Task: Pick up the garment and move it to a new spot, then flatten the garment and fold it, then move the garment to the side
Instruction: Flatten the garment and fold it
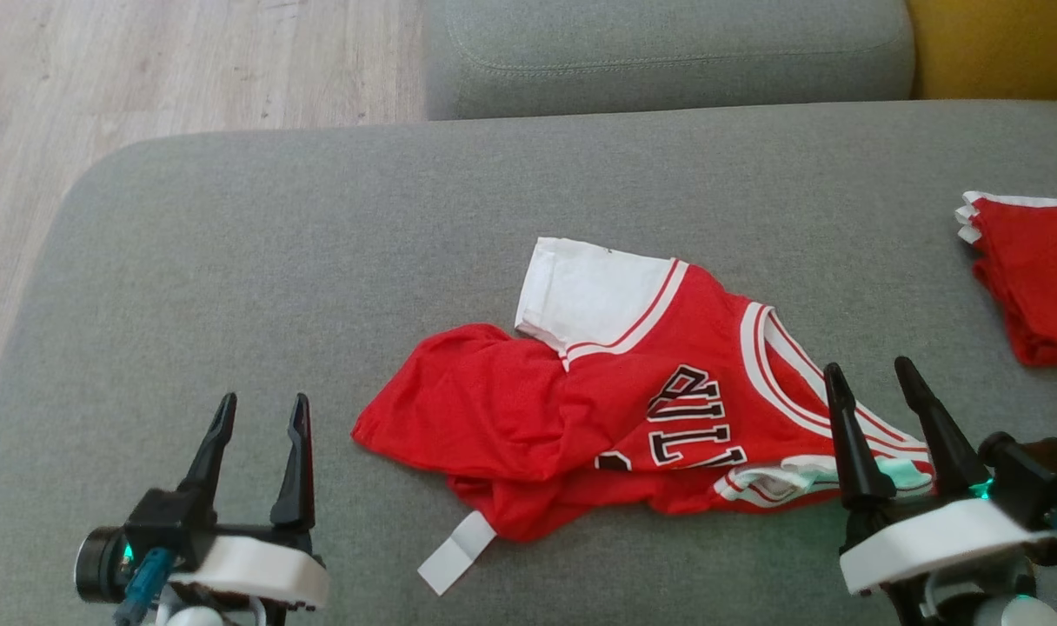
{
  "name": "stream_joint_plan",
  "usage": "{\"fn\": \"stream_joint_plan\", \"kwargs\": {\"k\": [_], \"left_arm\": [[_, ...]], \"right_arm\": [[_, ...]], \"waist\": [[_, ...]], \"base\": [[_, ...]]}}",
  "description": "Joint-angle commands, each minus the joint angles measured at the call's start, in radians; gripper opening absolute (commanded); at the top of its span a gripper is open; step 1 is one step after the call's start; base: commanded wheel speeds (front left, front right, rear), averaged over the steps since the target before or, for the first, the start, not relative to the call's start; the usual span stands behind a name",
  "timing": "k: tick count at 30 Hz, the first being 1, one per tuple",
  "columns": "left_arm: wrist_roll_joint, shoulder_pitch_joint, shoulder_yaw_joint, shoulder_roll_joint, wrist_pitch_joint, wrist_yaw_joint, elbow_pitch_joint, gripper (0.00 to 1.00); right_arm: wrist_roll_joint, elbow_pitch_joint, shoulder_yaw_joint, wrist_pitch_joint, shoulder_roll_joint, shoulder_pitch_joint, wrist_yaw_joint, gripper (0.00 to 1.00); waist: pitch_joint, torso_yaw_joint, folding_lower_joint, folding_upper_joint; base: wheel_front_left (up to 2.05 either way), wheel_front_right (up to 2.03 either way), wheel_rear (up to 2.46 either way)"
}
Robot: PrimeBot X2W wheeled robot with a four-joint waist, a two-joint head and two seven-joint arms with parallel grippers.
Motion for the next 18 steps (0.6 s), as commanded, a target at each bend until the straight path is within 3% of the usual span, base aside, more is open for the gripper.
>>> {"fn": "stream_joint_plan", "kwargs": {"k": [1,10,18], "left_arm": [[-0.005,-0.032,0.040,0.026,-0.002,0.009,-0.033,1.00],[-0.006,-0.049,0.035,0.025,-0.007,0.010,-0.038,1.00],[-0.001,-0.121,0.016,0.007,-0.022,-0.013,-0.046,1.00]], "right_arm": [[0.003,-0.042,0.021,0.000,-0.010,-0.028,-0.002,1.00],[-0.011,-0.007,0.014,0.026,-0.010,-0.064,-0.002,1.00],[-0.037,0.193,0.015,0.098,-0.024,-0.259,-0.002,1.00]], "waist": [[0.001,0.000,0.0000,0.0000],[0.022,0.014,0.0000,0.0000],[0.109,0.090,0.0000,0.0000]], "base": [[0.00,0.00,0.00],[0.00,0.00,0.00],[0.00,0.00,0.00]]}}
